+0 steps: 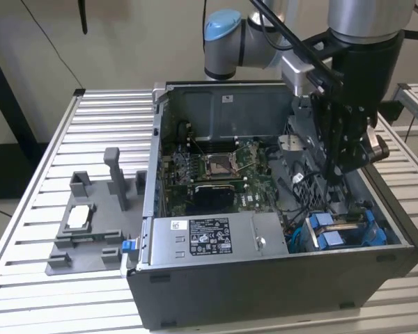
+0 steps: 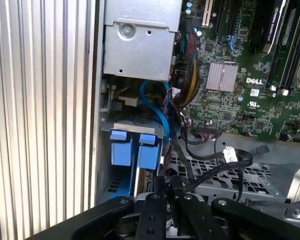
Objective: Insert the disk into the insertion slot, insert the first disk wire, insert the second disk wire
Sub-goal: 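Insert the second disk wire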
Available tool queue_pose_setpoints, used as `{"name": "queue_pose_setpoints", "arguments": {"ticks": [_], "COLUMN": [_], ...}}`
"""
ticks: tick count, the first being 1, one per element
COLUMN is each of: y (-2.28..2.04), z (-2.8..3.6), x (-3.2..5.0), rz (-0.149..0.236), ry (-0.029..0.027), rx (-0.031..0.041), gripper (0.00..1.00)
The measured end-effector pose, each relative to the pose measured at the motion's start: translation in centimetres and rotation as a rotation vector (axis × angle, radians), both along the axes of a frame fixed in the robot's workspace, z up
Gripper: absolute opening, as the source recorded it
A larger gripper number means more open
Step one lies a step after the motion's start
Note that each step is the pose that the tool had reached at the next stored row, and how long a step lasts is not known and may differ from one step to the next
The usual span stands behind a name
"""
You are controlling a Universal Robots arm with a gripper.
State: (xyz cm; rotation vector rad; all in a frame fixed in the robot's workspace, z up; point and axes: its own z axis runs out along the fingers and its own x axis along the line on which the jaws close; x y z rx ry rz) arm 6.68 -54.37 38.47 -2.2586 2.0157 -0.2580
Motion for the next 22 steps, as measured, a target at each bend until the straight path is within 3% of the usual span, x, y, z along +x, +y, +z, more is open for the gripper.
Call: {"name": "queue_pose_setpoints", "arguments": {"ticks": [8, 10, 11, 16, 17, 19, 22], "y": [-1.68, -1.92, -1.93, -1.98, -2.03, -2.12, -2.13], "z": [-0.09, -0.14, -0.16, -0.22, -0.23, -0.26, -0.28], "x": [0.57, 0.63, 0.62, 0.63, 0.67, 0.92, 1.66], "rz": [-0.001, -0.002, -0.002, -0.003, -0.003, -0.004, -0.005], "ry": [0.0070, 0.0076, 0.0078, 0.0078, 0.0078, 0.0115, 0.0304], "rx": [-0.0002, -0.0001, 0.0072, 0.0988, 0.1111, 0.1126, 0.1100], "gripper": [0.16, 0.16, 0.16, 0.16, 0.16, 0.16, 0.16]}}
